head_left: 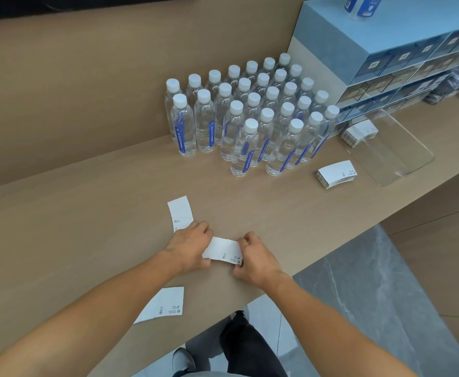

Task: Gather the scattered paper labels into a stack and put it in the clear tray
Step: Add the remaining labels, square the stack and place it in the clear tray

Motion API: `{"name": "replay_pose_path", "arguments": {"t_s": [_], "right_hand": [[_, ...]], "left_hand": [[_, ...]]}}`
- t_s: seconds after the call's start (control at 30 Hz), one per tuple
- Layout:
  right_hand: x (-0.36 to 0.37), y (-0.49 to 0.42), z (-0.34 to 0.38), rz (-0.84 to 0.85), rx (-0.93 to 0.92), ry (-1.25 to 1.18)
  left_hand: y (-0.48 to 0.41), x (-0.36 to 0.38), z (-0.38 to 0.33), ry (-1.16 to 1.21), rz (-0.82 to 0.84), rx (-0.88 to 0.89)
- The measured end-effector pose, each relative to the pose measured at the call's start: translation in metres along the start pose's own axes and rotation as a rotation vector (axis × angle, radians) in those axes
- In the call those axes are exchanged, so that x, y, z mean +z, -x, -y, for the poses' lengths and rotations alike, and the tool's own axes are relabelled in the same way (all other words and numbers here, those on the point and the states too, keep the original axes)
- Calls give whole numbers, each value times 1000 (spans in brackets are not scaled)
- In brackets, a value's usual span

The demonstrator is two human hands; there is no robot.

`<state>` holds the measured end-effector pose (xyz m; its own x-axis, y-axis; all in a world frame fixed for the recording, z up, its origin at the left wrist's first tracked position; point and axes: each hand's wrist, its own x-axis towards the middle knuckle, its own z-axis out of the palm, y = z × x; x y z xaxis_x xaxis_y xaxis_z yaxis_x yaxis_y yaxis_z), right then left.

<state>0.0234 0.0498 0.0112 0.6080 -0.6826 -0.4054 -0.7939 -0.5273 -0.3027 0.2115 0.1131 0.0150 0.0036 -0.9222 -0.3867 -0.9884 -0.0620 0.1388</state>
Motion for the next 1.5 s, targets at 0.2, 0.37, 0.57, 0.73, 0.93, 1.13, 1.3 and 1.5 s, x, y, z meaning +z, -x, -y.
{"name": "replay_pose_path", "arguments": {"t_s": [0.2,0.37,0.57,0.73,0.93,1.13,1.3,1.5], "right_hand": [[-2,15,23,-22,-38,-5],[3,25,51,-30,-100,-2],[15,38,91,-8,-157,21],[27,48,115,-10,-215,33],[35,55,132,6,-248,73],[47,61,139,25,-267,128],[54,60,138,43,-264,160],[64,57,132,75,-247,175]], "left_hand": [[31,-6,8,7,-29,-26],[67,-4,22,112,-50,-80],[113,8,44,193,-49,-157],[143,18,57,219,-46,-199],[170,28,64,248,-57,-244],[185,47,65,274,-62,-279],[186,61,60,232,-75,-282],[181,74,56,205,-67,-284]]}}
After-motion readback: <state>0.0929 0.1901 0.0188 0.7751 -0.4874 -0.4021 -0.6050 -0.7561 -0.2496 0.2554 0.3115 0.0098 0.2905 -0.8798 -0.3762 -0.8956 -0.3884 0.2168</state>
